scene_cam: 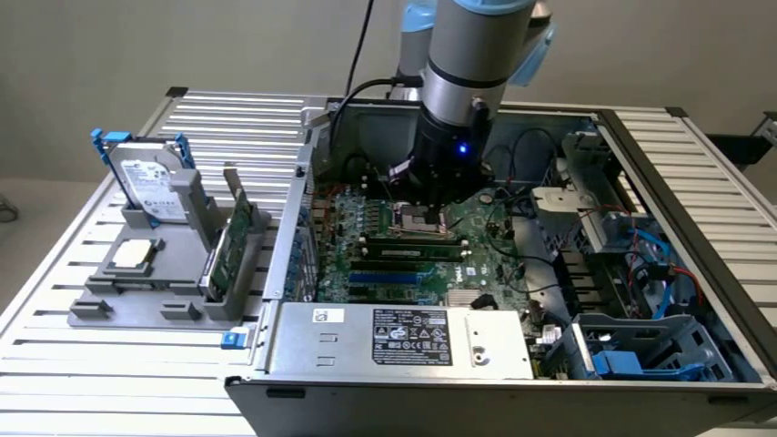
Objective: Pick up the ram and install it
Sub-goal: 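Press down the ram until it locks into place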
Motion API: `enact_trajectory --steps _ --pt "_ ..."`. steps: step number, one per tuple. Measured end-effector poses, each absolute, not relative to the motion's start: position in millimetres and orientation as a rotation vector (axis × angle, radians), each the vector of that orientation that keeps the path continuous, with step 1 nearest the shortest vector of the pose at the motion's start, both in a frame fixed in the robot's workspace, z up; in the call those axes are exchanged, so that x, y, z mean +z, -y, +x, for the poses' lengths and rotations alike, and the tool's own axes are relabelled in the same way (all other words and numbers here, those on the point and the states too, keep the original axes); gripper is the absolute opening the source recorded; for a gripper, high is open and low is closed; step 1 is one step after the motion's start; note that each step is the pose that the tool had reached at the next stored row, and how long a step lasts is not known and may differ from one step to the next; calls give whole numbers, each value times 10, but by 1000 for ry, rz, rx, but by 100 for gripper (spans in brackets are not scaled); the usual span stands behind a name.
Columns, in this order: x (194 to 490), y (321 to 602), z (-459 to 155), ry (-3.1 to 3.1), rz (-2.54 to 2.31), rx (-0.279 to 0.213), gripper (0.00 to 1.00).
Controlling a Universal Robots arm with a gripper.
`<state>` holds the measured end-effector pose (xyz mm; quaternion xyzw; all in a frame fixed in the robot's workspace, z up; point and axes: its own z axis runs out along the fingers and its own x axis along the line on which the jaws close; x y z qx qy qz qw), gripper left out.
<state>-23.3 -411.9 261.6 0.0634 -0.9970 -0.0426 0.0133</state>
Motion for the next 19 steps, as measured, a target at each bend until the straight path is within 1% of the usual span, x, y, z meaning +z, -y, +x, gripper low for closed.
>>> enact_trajectory --steps 6,19 --pt "2633 4125 -233 3111 117 -133 11" --pt "2658 4250 -307 3108 100 -134 11"
